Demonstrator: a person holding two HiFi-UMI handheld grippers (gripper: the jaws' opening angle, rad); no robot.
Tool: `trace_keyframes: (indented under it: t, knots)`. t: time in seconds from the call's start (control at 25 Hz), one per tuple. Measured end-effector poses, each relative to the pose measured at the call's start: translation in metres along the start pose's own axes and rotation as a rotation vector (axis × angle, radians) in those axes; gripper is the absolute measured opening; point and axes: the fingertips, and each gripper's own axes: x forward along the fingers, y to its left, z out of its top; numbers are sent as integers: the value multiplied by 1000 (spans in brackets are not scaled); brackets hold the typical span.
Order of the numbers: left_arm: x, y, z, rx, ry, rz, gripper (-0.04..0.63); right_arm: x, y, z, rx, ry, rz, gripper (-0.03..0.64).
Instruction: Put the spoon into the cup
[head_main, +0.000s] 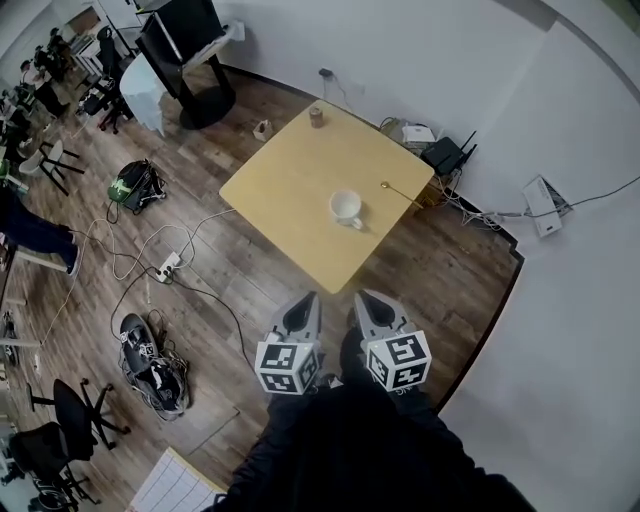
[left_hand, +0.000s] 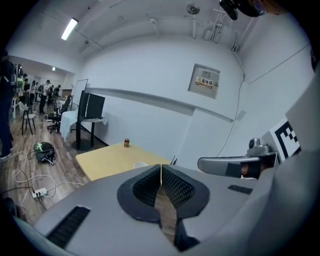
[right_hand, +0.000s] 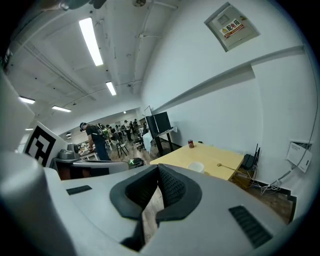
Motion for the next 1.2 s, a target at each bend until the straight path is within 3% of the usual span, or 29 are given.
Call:
trace_keyframes:
  t: [0.4,0.88,1.2]
  knots:
    - [128,-4,41,4,29,13,38,66,-117,34,69,49,-6,21]
    - [225,-12,39,2,93,-7,38,110,-207,25,175,112,-23,21]
    - [269,-19,23,49,149,-29,38,128,-266,7,264,116,-79,23]
